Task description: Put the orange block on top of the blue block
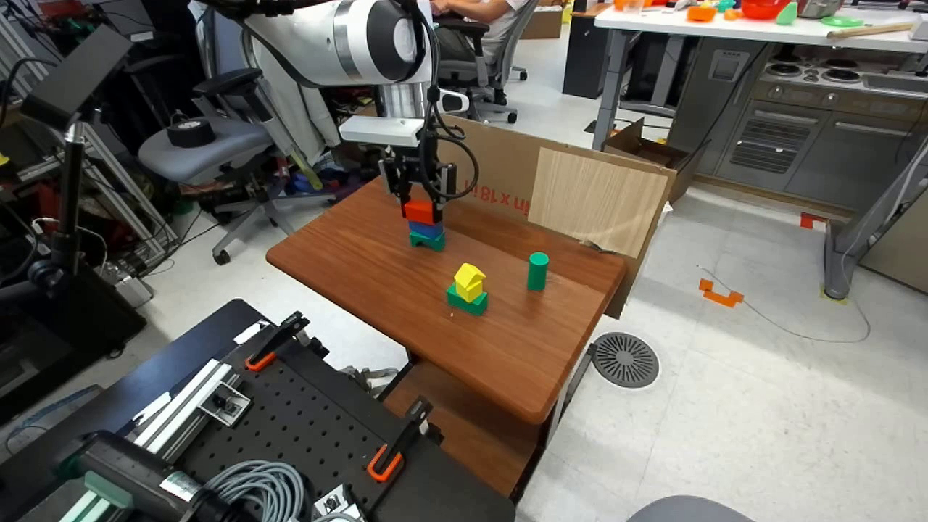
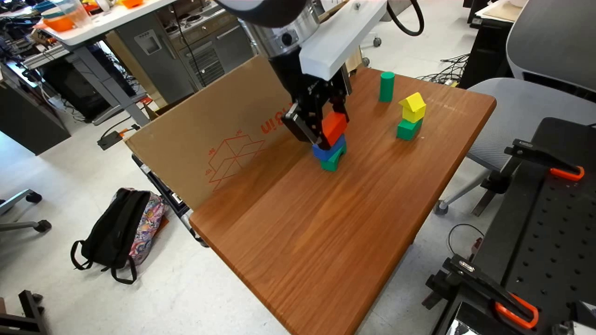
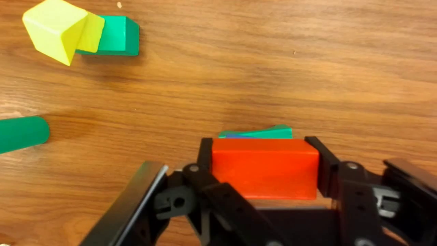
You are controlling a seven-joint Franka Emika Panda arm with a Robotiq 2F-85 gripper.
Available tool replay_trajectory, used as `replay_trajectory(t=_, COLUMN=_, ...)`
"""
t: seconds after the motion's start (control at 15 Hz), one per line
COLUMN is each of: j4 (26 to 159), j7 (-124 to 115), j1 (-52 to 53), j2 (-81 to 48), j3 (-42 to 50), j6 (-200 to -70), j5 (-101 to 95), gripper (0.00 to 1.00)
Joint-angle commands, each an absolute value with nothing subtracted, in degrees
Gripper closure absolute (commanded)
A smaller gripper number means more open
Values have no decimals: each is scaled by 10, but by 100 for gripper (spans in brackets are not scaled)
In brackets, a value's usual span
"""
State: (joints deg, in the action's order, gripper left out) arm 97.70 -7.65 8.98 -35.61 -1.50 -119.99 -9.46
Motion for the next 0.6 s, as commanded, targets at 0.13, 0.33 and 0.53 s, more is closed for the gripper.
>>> replay_trajectory(t=0.13, j4=936, j7=6, j1=74, j2=-367, j3=-33, j6=-1154, j5=-69, gripper=58)
replay_trajectory(t=0.33, j4=931, j7=34, j1=70, j2=-371, j3=-35, j6=-1140, j5=-60, gripper=58)
replay_trajectory(t=0.53, j4=928, j7=45, j1=69, j2=-373, j3=-31, j6=-1139, j5=-66, gripper=58)
